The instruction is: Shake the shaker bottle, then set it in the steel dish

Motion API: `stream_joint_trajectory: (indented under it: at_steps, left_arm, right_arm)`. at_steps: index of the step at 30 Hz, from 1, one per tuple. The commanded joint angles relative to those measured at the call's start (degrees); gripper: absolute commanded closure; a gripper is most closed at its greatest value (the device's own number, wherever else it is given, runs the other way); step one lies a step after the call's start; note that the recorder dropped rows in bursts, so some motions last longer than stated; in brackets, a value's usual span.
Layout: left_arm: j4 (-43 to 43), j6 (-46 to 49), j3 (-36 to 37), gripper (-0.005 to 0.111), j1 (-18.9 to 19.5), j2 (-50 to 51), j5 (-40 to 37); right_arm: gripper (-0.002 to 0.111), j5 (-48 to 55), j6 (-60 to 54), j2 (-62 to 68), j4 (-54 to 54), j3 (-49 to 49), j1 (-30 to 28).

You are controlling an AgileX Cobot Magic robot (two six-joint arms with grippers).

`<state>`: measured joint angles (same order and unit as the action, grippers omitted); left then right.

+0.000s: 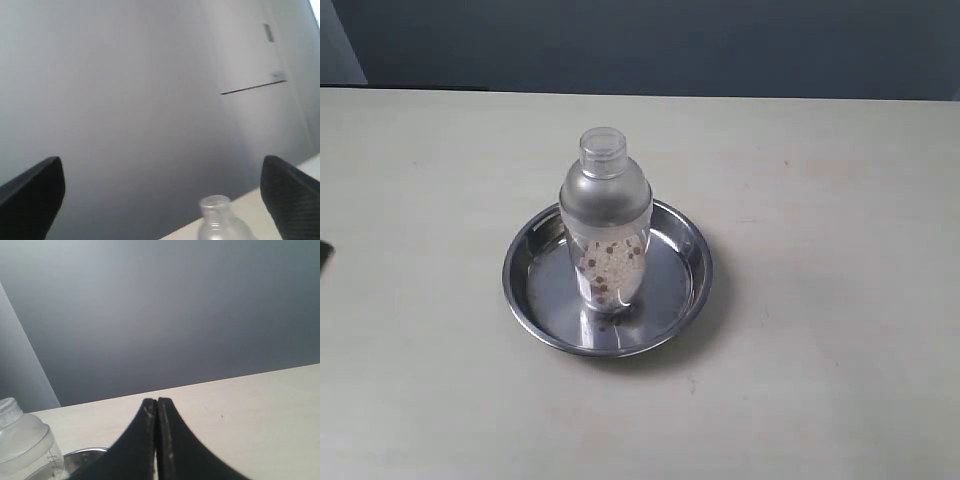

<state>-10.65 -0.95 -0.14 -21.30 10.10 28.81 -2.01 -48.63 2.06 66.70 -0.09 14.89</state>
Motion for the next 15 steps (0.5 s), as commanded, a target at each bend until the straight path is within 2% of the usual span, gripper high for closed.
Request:
stream_joint_trajectory:
  at_steps: [1, 3, 5, 7, 9, 12, 14, 15]
  left_arm:
    - [21.5, 13.5, 0.1, 0.002, 6.3, -6.4, -1.7]
    - [25.8, 15.2, 0.1, 0.002, 8.1, -7.4, -0.1]
    - [26.4, 14.8, 0.1, 0.002, 8.7, -7.9, 0.2]
    - [23.5, 12.2, 0.1, 0.004, 8.7, -7.9, -3.3]
    - [24.8, 10.5, 0.1, 0.010, 8.7, -7.9, -7.0]
    - [37.1, 20.7, 0.1, 0.028, 8.9, -7.9, -8.9]
    - [47.1, 29.3, 0.1, 0.046, 9.3, -7.9, -7.4]
    - [49.2, 31.5, 0.1, 0.054, 9.3, -7.9, -6.8]
  right_arm:
    - [0.109, 0.1, -0.2, -0.2, 0.0, 0.1, -0.1]
    - [0.109, 0.1, -0.2, -0.2, 0.0, 0.1, -0.1]
    - [0.109, 0.1, -0.2, -0.2, 0.0, 0.1, -0.1]
    - [0.109, 0.1, -0.2, -0.2, 0.0, 0.1, -0.1]
    - [0.109, 0.1, -0.2, -0.2, 0.0, 0.1, -0.1]
    - [0.109, 0.1, -0.2, -0.2, 0.0, 0.1, -0.1]
    - [0.109, 0.1, -0.2, -0.2, 0.0, 0.1, -0.1]
    - [0.109, 0.1, -0.2, -0.2, 0.0, 0.1, -0.1]
